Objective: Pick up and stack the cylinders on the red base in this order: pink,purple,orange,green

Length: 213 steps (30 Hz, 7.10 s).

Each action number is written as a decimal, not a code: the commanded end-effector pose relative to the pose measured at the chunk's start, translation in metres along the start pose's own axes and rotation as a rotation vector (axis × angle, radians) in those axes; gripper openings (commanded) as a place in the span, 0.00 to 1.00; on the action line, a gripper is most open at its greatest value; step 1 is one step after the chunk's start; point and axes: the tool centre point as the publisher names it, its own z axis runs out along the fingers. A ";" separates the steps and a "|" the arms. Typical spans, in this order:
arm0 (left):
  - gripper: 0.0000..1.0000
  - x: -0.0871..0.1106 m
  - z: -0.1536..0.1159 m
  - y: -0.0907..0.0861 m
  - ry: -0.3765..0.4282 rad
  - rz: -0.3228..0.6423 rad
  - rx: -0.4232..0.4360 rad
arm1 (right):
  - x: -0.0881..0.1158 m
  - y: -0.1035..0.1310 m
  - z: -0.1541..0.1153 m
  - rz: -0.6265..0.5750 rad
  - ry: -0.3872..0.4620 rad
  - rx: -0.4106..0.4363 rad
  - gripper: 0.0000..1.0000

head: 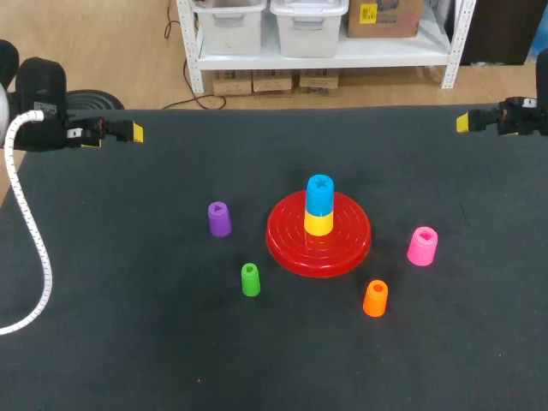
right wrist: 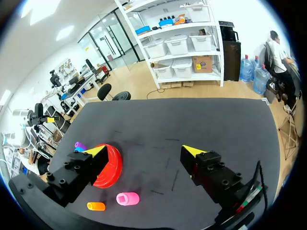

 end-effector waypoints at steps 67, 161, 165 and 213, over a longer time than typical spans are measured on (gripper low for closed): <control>1.00 0.090 -0.032 -0.037 0.271 1.081 0.747 | 0.000 0.000 0.000 0.000 0.000 0.001 1.00; 1.00 0.104 -0.019 -0.040 0.227 1.064 0.564 | 0.122 0.048 -0.012 -0.625 0.514 0.477 1.00; 1.00 0.104 -0.019 -0.040 0.227 1.064 0.564 | 0.130 0.046 -0.006 -0.606 0.528 0.456 1.00; 1.00 0.104 -0.019 -0.040 0.227 1.064 0.564 | 0.165 0.046 0.060 -0.596 0.688 0.304 1.00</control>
